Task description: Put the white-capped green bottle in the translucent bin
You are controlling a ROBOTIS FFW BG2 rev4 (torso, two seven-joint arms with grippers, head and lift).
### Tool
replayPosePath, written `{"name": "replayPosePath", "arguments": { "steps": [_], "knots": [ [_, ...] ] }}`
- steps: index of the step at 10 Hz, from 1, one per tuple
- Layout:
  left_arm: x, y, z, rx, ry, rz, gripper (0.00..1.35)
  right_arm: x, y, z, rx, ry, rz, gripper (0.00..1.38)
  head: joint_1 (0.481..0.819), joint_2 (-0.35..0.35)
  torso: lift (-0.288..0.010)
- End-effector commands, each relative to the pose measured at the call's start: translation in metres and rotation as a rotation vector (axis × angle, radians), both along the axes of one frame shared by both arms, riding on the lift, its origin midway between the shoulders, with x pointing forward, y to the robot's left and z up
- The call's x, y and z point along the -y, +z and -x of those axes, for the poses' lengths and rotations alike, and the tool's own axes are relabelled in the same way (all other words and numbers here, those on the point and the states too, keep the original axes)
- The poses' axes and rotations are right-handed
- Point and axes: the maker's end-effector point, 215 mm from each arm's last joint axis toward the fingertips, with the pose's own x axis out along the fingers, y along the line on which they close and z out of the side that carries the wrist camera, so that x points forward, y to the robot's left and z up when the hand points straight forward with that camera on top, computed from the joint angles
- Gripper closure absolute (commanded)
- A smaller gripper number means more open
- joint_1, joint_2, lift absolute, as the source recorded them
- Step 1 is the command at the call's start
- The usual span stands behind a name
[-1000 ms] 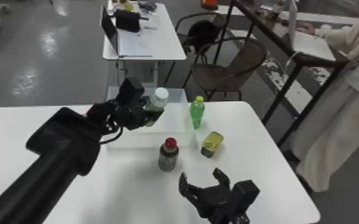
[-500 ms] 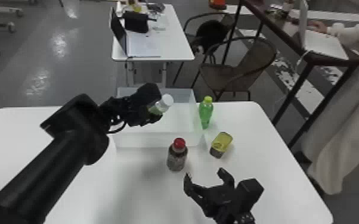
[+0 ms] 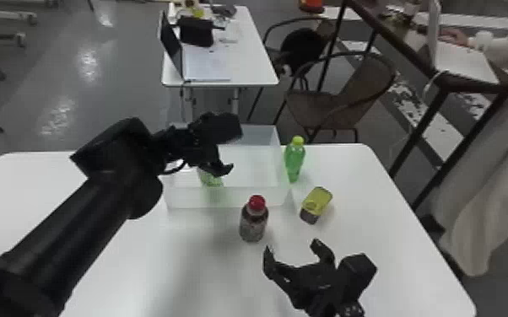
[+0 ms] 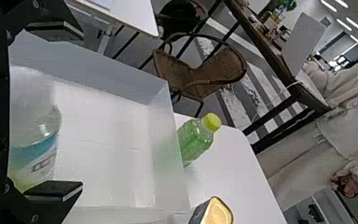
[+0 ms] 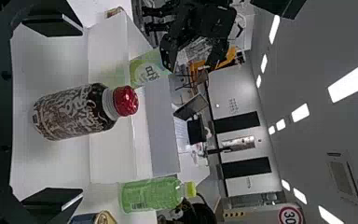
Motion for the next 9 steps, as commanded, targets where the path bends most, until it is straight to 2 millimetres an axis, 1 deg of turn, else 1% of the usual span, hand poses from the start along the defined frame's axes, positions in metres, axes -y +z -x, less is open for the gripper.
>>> {"name": "replayPosePath", "arguments": {
  "steps": [1,2,3,4,5,6,7,9],
  "knots": [
    [-0.002,0.019,0.000,0.024,0.032,0.094,0.07,0.005,0.000,0.008,-0.003,-0.010,0.000,0.08,0.695,-0.136,-0.027],
    [-0.012,0.032,0.008,0.032,0.085,0.210,0.09,0.006,0.000,0.011,-0.005,-0.011,-0.001,0.08,0.695,-0.139,-0.027],
    [-0.029,0.040,0.022,0.036,0.141,0.324,0.10,0.005,0.000,0.014,-0.007,-0.009,0.003,0.08,0.695,-0.139,-0.027],
    [-0.048,0.049,0.038,0.049,0.201,0.441,0.10,0.010,0.001,0.017,-0.009,-0.015,0.008,0.09,0.695,-0.133,-0.026],
    [-0.073,0.048,0.055,0.048,0.268,0.549,0.10,0.016,0.004,0.020,-0.004,-0.026,0.014,0.09,0.695,-0.120,-0.026],
    [-0.099,0.041,0.077,0.042,0.328,0.641,0.10,0.024,0.006,0.023,-0.001,-0.041,0.020,0.09,0.695,-0.099,-0.026],
    [-0.129,0.034,0.103,0.048,0.395,0.717,0.10,0.030,0.010,0.024,0.006,-0.053,0.029,0.09,0.695,-0.091,-0.026],
    [-0.205,0.002,0.169,0.027,0.556,0.822,0.10,0.036,0.016,0.022,0.015,-0.067,0.037,0.09,0.695,-0.040,-0.026]
  ]
}}
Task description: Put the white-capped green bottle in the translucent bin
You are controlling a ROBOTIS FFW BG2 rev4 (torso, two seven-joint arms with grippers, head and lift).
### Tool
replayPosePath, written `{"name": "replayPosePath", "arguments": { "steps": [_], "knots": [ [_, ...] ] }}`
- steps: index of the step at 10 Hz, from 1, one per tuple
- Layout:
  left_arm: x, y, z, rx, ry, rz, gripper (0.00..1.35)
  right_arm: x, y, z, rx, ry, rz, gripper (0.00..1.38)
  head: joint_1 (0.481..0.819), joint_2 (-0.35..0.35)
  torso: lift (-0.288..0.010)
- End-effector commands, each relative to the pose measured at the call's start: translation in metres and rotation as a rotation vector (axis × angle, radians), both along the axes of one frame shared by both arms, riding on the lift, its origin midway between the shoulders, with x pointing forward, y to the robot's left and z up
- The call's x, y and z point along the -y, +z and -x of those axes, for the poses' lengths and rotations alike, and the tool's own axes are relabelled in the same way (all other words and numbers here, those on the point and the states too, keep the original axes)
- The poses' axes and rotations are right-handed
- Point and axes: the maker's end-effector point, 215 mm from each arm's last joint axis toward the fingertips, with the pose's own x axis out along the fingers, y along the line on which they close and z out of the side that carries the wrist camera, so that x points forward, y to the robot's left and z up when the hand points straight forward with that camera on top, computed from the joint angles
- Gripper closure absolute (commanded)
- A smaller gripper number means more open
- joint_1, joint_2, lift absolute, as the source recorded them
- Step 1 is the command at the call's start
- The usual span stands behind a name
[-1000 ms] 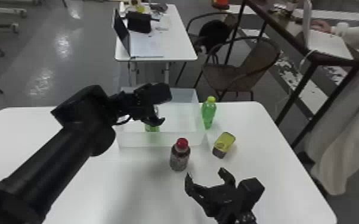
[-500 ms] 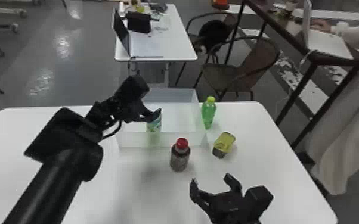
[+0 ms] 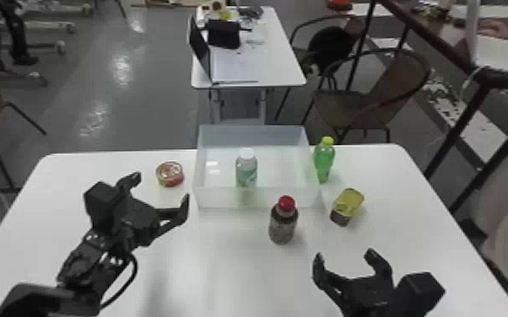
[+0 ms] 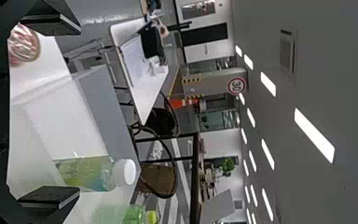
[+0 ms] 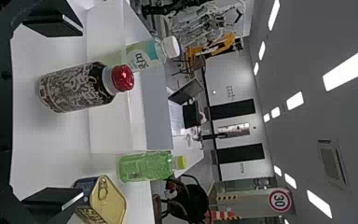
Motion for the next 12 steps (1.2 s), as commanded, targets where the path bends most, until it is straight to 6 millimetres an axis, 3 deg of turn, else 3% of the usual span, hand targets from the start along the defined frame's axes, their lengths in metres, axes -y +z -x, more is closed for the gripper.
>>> {"name": "replayPosePath", "arguments": {
  "steps": [1,3,5,8,12],
  "knots": [
    [-0.047,-0.024,0.052,-0.035,0.105,0.075,0.10,0.008,0.004,0.002,0.006,-0.018,0.006,0.09,0.695,0.000,-0.026],
    [-0.059,-0.055,0.094,-0.087,0.171,0.128,0.10,0.028,0.002,0.014,-0.004,-0.051,0.023,0.09,0.695,0.046,-0.026],
    [-0.074,-0.085,0.139,-0.132,0.275,0.180,0.10,0.031,-0.001,0.018,-0.013,-0.059,0.029,0.09,0.695,0.045,-0.026],
    [-0.094,-0.087,0.151,-0.123,0.353,0.195,0.10,0.025,-0.004,0.028,-0.025,-0.047,0.037,0.09,0.695,0.082,-0.026],
    [-0.082,-0.091,0.153,-0.141,0.326,0.226,0.10,0.022,-0.003,0.022,-0.019,-0.043,0.033,0.09,0.695,0.091,-0.026]
  ]
}}
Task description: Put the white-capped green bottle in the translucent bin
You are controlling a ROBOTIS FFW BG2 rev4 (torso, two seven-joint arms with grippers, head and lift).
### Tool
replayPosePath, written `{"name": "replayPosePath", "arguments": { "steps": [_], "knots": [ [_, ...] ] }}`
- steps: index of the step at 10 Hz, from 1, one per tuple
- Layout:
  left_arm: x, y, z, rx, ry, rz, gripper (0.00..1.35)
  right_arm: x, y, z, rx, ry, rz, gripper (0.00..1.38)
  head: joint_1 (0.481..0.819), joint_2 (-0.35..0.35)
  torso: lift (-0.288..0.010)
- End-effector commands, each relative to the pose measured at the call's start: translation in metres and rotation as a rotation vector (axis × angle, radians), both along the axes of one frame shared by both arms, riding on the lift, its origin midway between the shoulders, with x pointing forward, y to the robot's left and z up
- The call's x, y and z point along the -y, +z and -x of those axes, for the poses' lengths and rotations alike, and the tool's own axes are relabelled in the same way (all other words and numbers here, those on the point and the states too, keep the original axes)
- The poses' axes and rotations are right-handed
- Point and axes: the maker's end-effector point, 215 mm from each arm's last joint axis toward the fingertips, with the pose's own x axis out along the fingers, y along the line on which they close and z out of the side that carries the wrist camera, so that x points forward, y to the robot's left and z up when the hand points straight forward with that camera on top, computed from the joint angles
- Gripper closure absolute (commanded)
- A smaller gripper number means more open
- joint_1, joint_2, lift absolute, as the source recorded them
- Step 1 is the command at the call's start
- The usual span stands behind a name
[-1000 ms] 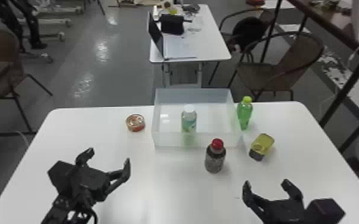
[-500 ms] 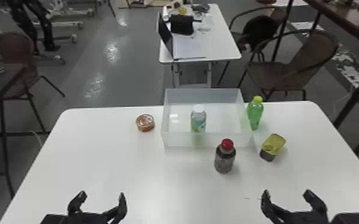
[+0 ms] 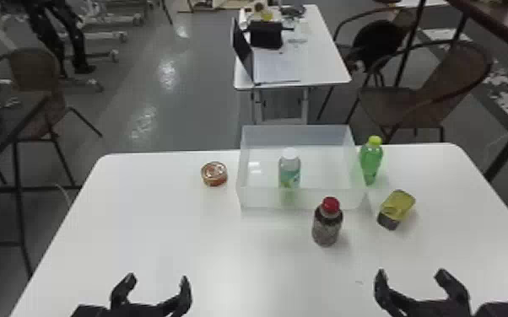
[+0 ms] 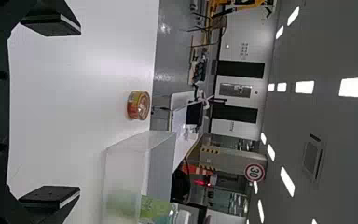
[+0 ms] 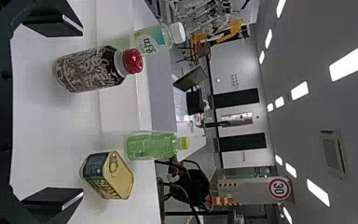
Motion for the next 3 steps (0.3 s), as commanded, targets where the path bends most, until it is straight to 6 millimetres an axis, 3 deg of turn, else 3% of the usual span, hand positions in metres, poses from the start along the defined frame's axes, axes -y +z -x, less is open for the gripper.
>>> {"name": "replayPosePath", "arguments": {
  "steps": [1,3],
  "knots": [
    [-0.0007,0.0001,0.0018,0.001,0.002,0.000,0.10,-0.0010,0.0006,-0.0008,0.002,0.001,-0.002,0.09,0.695,0.087,-0.026],
    [-0.0016,-0.0011,0.0038,-0.001,0.005,0.004,0.10,-0.0028,-0.0001,-0.0005,0.000,0.004,-0.003,0.09,0.695,0.091,-0.026]
  ]
}}
